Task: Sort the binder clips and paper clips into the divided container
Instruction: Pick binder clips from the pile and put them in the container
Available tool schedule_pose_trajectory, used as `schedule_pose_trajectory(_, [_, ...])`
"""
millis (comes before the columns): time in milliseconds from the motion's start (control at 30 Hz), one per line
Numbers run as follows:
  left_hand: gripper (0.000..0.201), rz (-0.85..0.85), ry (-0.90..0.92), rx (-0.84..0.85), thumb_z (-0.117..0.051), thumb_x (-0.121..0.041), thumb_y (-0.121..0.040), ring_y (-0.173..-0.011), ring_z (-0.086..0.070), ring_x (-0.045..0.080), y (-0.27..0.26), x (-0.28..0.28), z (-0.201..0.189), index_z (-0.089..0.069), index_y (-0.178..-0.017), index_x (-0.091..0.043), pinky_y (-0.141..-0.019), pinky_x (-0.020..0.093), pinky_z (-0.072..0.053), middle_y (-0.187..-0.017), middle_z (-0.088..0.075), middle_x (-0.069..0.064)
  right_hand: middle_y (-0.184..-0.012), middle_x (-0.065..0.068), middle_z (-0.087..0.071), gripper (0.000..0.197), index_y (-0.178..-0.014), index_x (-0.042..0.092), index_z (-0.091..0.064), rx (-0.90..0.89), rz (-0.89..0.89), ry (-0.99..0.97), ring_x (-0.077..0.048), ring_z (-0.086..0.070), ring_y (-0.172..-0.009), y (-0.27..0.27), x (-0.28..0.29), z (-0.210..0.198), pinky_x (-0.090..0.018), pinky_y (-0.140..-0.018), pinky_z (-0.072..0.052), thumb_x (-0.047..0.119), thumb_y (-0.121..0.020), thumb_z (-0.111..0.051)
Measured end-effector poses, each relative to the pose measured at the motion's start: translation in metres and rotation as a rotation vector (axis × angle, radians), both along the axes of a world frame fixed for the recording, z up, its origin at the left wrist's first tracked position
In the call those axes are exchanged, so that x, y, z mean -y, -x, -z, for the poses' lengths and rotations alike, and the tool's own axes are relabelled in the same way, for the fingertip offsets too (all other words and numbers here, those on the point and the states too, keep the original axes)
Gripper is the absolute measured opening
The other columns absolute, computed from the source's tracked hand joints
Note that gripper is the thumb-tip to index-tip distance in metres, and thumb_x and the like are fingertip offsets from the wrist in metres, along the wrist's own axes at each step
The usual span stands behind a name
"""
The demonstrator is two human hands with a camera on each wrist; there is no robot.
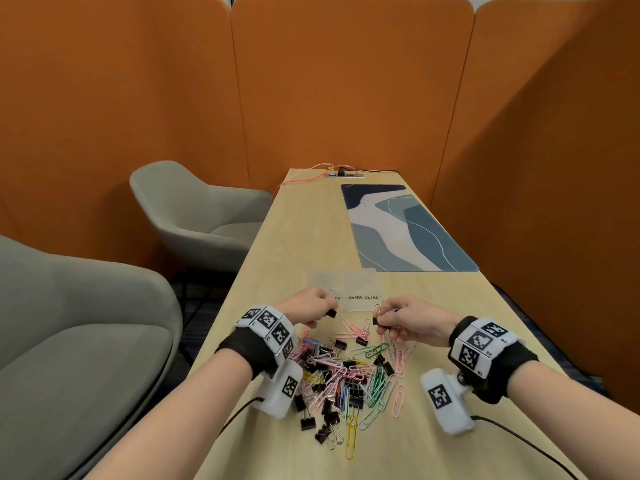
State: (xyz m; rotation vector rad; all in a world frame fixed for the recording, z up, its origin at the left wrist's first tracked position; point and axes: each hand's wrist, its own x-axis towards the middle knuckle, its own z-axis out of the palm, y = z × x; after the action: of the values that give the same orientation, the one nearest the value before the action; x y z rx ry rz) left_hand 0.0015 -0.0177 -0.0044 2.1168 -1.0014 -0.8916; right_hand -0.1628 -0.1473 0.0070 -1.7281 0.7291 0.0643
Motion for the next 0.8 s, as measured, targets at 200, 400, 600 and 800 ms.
schedule_pose_trajectory(200, [0.023, -0.209, 0.066, -0.203, -0.042, -0.004, -0.092, -0.03, -0.034, 0.006, -0.021, 0.014, -0.022, -0.042, -0.069, -0.009, -0.036, 0.013, -0.031, -0.06, -0.042, 0.006, -0.071, -0.009, -0.048, 0.016, -0.092, 0.001, -0.053, 0.032, 0.057, -0.098, -0.016, -0.05, -0.056, -0.049, 0.006, -0.017, -0.02, -0.043, -0.042, 0.002, -0.097, -0.037])
schedule_pose_trajectory(400, [0.019, -0.314, 0.04, 0.019, -0.054, -0.008, -0.09, -0.049, -0.054, 0.015, -0.043, 0.031, -0.024, -0.056, -0.071, -0.005, -0.054, 0.026, -0.058, -0.062, -0.059, 0.008, -0.07, -0.014, -0.051, 0.019, -0.079, 0.001, -0.05, 0.031, 0.172, -0.025, -0.02, -0.056, -0.058, -0.106, 0.005, -0.025, -0.023, -0.047, -0.049, 0.001, -0.095, -0.042])
schedule_pose_trajectory(600, [0.022, -0.333, 0.097, -0.007, -0.047, -0.005, -0.094, -0.063, -0.064, 0.026, -0.048, 0.04, -0.02, -0.058, -0.075, -0.003, -0.085, 0.043, -0.058, -0.07, -0.063, 0.013, -0.077, -0.019, -0.055, 0.014, -0.081, -0.003, -0.049, -0.026, 0.191, 0.023, -0.029, -0.061, -0.064, -0.128, 0.001, -0.022, -0.039, -0.078, -0.057, 0.001, -0.093, -0.045])
schedule_pose_trajectory(800, [0.022, -0.262, 0.126, 0.198, -0.045, -0.006, -0.091, -0.082, -0.063, 0.027, -0.037, 0.028, -0.025, -0.067, -0.086, -0.009, -0.086, 0.037, -0.057, -0.086, -0.064, 0.01, -0.098, -0.014, -0.056, 0.029, -0.11, -0.002, -0.059, 0.049, 0.067, 0.262, -0.023, -0.059, -0.071, -0.104, -0.009, -0.032, -0.03, -0.068, -0.054, -0.003, -0.093, -0.035])
